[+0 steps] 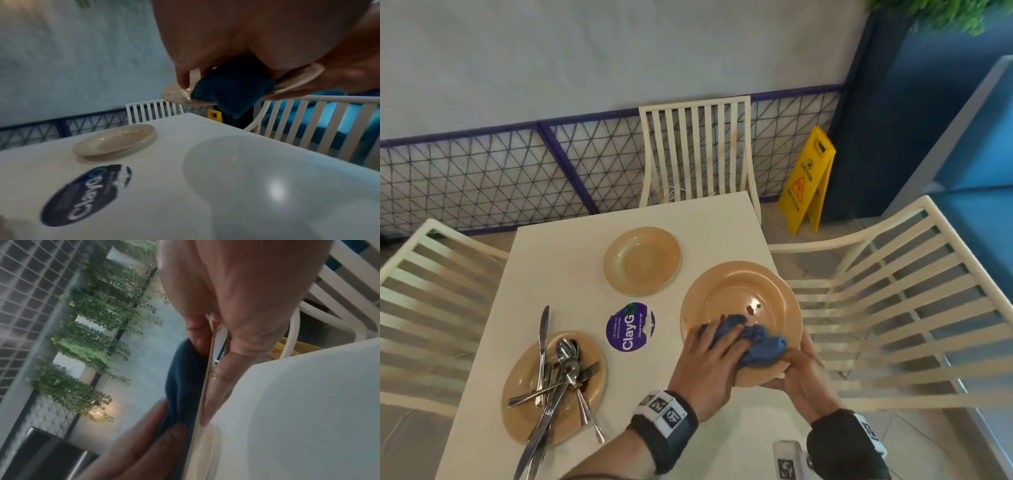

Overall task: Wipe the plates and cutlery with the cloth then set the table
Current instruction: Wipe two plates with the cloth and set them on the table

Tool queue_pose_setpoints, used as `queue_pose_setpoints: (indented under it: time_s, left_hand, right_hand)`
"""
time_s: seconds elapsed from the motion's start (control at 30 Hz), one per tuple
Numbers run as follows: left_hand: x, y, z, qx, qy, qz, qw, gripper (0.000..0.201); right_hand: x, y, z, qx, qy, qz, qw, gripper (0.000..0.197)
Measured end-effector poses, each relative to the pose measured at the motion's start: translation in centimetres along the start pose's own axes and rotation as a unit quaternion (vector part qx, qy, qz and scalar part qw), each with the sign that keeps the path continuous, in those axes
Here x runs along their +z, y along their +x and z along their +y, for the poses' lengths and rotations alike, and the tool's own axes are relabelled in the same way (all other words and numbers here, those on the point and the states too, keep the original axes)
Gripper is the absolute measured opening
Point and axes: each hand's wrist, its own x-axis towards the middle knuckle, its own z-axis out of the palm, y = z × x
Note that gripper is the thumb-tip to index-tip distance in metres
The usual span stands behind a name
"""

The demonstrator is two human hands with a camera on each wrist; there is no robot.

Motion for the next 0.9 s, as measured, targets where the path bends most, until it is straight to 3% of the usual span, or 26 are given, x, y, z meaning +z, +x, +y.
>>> queue_pose_setpoints:
  time_s: [0.13, 0.23, 0.37, 0.47, 0.53, 0.63, 0.73, 0.8, 0.9]
  left_hand:
    - [-2.0, -0.9, -4.8, -0.067, 0.015, -0.004, 0.998, 0.059]
    - [-4.2, 0.8, -4.8, -0.094, -0.038, 0.024, 0.995, 0.065]
    - [-5.0, 1.8, -0.3, -0.038, -0.073, 0.046, 0.996, 0.068]
    - [-3.4, -1.4, 1.8, 0.045, -0.037, 0.057, 0.997, 0.067]
    - [-3.0, -4.0, 0.2, 0.064, -0.002, 0.054, 0.996, 0.073]
    - [-3.8, -5.5, -4.3, 0.008, 0.043, 0.032, 0.999, 0.071]
    - [-5.8, -3.7, -6.5, -0.063, -0.029, 0.024, 0.997, 0.070]
    - [-6.8, -2.3, -4.9, -0.065, -0.081, 0.030, 0.994, 0.070]
    - [-6.9, -2.0, -0.6, -0.011, -0.099, 0.082, 0.992, 0.075]
  right_hand:
    - [1.7, -2.1, 0.0, 0.003, -0.032, -0.044, 0.999, 0.061]
    - [3.5, -3.3, 0.1, -0.004, -0.068, -0.058, 0.996, 0.059]
    - [5.4, -4.1, -0.5, -0.039, -0.080, -0.059, 0.994, 0.055]
    - [4.7, -4.2, -1.7, -0.049, -0.052, -0.014, 0.997, 0.049]
    - [4.3, -4.8, -2.3, -0.045, -0.064, -0.010, 0.997, 0.051]
    - [4.6, -5.7, -2.0, -0.034, -0.099, -0.010, 0.995, 0.056]
    - [6.1, -6.1, -1.0, -0.017, -0.107, -0.036, 0.994, 0.055]
    - [7.6, -6.1, -0.9, -0.031, -0.128, -0.059, 0.990, 0.057]
    - [8.9, -5.4, -1.9, -0.060, -0.139, -0.058, 0.987, 0.056]
